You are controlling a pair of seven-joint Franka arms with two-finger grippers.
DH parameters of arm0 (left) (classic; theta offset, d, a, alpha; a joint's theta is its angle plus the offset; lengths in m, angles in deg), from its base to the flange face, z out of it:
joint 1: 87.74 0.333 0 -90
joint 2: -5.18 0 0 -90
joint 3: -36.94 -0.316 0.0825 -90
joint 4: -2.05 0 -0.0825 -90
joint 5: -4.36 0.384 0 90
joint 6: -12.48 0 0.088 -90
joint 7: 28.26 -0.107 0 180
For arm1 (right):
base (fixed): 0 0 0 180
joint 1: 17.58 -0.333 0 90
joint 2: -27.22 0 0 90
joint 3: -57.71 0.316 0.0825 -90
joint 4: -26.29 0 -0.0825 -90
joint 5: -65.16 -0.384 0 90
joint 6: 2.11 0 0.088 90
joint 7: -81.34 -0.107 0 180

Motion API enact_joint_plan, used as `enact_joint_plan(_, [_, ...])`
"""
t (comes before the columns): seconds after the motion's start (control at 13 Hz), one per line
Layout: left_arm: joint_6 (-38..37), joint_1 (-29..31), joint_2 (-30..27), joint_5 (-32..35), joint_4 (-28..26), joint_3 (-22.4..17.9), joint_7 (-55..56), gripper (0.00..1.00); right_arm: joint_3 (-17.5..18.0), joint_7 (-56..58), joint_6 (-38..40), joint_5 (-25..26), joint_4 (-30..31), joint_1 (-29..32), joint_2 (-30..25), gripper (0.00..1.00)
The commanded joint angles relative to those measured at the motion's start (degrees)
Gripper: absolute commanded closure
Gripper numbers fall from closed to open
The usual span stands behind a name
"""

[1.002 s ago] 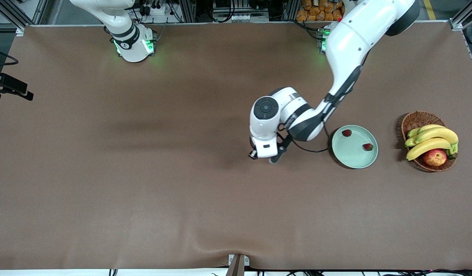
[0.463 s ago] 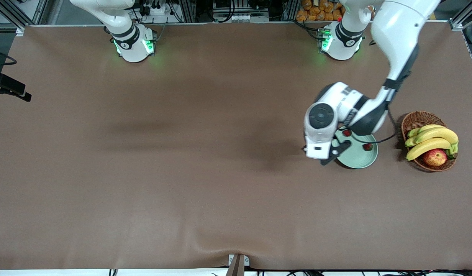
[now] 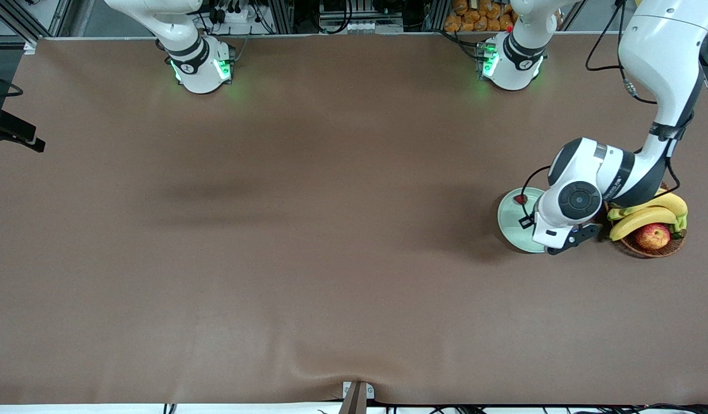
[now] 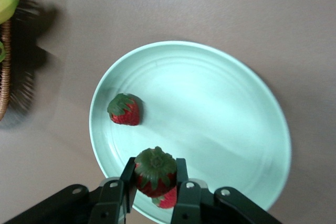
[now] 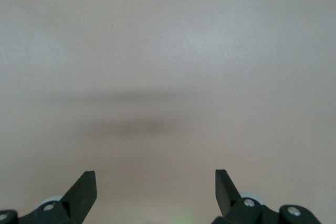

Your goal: Collect all strawberries into plate

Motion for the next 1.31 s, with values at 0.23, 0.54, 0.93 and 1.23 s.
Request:
enact_joint_plan(0.23, [0.8,0.9,-1.4,0.1,1.0,2.6,-2.7,0.0,0.2,-1.0,1.1,0.3,-0.9,-0.3,0.4,0.0])
enact_joint_plan(0.54, [-11.1,0.7,-1.8,-7.0,13.6,7.7,-2.9,0.0,0.3,-1.0,1.2,0.3,-1.0,-0.5,0.7,0.0])
enact_joint_plan(0.93, [-24.6,0.9,-2.7,-7.2,27.4,14.8,-8.0,0.0,0.2,-1.0,1.1,0.3,-1.0,-0.4,0.7,0.0])
enact_joint_plan(1.23, [-30.2,1.0,-5.8,-7.3,33.2,18.7,-9.7,0.0,0.2,-1.0,1.1,0.3,-1.0,-0.4,0.7,0.0])
